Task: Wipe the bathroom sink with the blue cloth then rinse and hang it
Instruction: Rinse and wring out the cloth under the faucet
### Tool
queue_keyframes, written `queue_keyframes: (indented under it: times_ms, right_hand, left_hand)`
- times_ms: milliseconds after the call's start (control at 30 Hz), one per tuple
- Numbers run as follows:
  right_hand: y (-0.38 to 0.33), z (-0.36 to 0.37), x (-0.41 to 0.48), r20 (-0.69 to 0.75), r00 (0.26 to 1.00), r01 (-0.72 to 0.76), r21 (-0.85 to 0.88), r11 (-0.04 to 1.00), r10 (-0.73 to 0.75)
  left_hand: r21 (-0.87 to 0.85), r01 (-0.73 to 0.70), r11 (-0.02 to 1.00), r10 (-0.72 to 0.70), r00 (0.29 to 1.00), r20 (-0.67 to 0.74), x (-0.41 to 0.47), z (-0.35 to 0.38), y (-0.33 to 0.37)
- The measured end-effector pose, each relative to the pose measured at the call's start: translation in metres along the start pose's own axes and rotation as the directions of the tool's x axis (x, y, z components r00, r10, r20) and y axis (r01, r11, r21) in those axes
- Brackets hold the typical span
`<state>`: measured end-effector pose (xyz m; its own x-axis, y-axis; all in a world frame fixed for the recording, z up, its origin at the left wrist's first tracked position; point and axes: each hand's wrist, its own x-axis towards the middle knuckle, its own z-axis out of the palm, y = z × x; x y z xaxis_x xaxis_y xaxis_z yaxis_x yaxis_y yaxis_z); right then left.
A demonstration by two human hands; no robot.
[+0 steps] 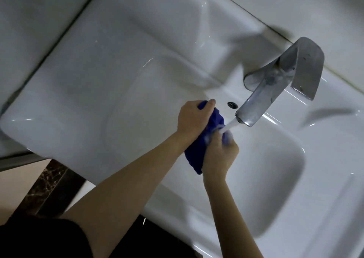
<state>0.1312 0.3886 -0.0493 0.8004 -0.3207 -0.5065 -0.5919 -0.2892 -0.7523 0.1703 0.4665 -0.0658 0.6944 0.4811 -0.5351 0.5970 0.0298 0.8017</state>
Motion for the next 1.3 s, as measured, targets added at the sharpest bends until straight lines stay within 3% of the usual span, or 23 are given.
queue_keyframes:
  times_ms: [67,167,233,400,500,533,600,667,767,967,1033,1100,1133,1200,1300]
  right_hand:
    - [-0.008,0.002,0.004,-0.007,0.998,0.068,-0.041,0.997,-0.068]
    - [-0.019,0.000,0.036,0.009,0.991,-0.132,0.088,0.987,0.132]
    - [-0.012,-0.007,0.046,0.055,0.984,-0.175,0.098,0.980,0.170]
    - [-0.005,-0.054,0.023,0.246,0.967,-0.074,0.003,0.997,0.071]
    - [-0.028,-0.088,0.012,0.202,0.962,0.215,-0.138,0.967,-0.185]
    - [-0.047,-0.098,0.005,0.133,0.933,0.353,-0.154,0.923,-0.335]
    - [-0.085,-0.114,-0.006,0.037,0.780,0.620,-0.186,0.762,-0.625]
    - [-0.112,-0.119,-0.004,0.113,0.617,0.775,-0.257,0.577,-0.779]
    - [-0.122,-0.109,0.011,0.331,0.527,0.839,-0.346,0.419,-0.782]
    - [-0.082,-0.097,0.014,0.427,0.484,0.835,-0.487,0.256,-0.764]
    - [-0.080,-0.102,-0.002,0.336,0.496,0.835,-0.436,0.335,-0.801]
    - [-0.079,-0.111,-0.032,0.206,0.543,0.835,-0.230,0.499,-0.814]
    - [-0.077,-0.115,-0.051,0.227,0.599,0.799,-0.119,0.589,-0.768]
    - [-0.076,-0.116,-0.085,0.430,0.694,0.640,0.000,0.769,-0.578]
    - [-0.079,-0.109,-0.107,0.592,0.678,0.491,0.077,0.868,-0.436]
  left_hand:
    - [0.045,0.028,0.999,-0.030,0.998,0.047,-0.001,0.003,-0.013]
    - [0.068,0.069,0.995,-0.078,0.986,0.149,-0.023,0.002,-0.021]
    - [-0.012,0.115,0.993,-0.111,0.974,0.195,-0.034,-0.005,-0.014]
    - [-0.308,0.417,0.855,-0.352,0.903,0.246,-0.036,-0.026,0.013]
    - [-0.360,0.508,0.783,-0.409,0.856,0.317,-0.042,-0.032,0.023]
    - [-0.395,0.531,0.749,-0.425,0.844,0.328,-0.044,-0.034,0.026]
    - [-0.432,0.539,0.723,-0.428,0.840,0.333,-0.049,-0.037,0.032]
    - [-0.418,0.534,0.735,-0.431,0.844,0.321,-0.053,-0.041,0.039]
    - [-0.383,0.506,0.773,-0.422,0.860,0.286,-0.059,-0.048,0.042]
    - [-0.317,0.421,0.850,-0.350,0.900,0.258,-0.071,-0.066,0.046]
    - [-0.259,0.381,0.887,-0.314,0.911,0.266,-0.078,-0.074,0.053]
    - [-0.208,0.341,0.917,-0.269,0.912,0.310,-0.087,-0.084,0.068]
    - [-0.178,0.322,0.930,-0.251,0.908,0.336,-0.092,-0.089,0.078]
    - [-0.105,0.283,0.953,-0.222,0.892,0.393,-0.103,-0.097,0.100]
    - [-0.035,0.239,0.970,-0.189,0.844,0.501,-0.123,-0.102,0.132]
